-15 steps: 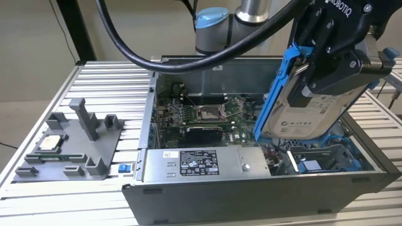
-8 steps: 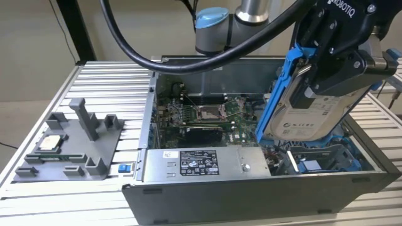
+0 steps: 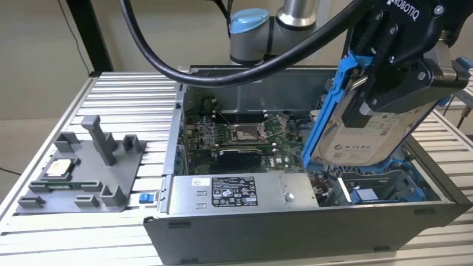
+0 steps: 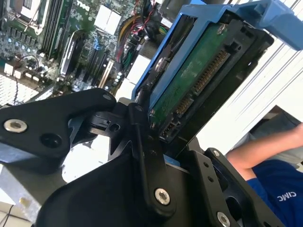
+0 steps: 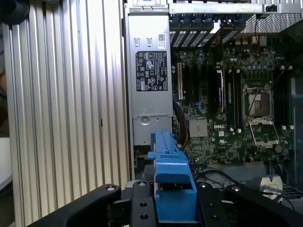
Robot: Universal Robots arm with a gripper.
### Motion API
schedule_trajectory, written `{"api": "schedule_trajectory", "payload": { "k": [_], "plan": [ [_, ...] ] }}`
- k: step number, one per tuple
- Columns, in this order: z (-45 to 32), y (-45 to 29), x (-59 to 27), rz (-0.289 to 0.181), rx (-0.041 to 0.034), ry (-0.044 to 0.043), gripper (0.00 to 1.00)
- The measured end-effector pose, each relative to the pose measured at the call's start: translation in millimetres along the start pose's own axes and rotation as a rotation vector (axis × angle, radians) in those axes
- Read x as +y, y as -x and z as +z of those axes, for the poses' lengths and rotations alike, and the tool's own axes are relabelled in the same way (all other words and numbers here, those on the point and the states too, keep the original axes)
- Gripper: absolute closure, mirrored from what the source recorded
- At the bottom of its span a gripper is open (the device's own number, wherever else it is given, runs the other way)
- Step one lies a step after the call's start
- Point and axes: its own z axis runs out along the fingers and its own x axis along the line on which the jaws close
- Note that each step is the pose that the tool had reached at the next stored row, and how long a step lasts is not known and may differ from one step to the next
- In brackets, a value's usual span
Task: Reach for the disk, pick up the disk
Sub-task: 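Pick up the disk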
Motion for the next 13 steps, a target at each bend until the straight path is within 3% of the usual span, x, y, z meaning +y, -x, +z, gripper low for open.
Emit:
{"api": "schedule_trajectory", "payload": {
  "k": [8,13],
  "plan": [
    [0.0,0.5,-8.6,0.000,-0.0002,0.0000,1.00],
    [0.5,1.3,-22.0,0.000,0.0000,0.0000,1.00]
  ]
}}
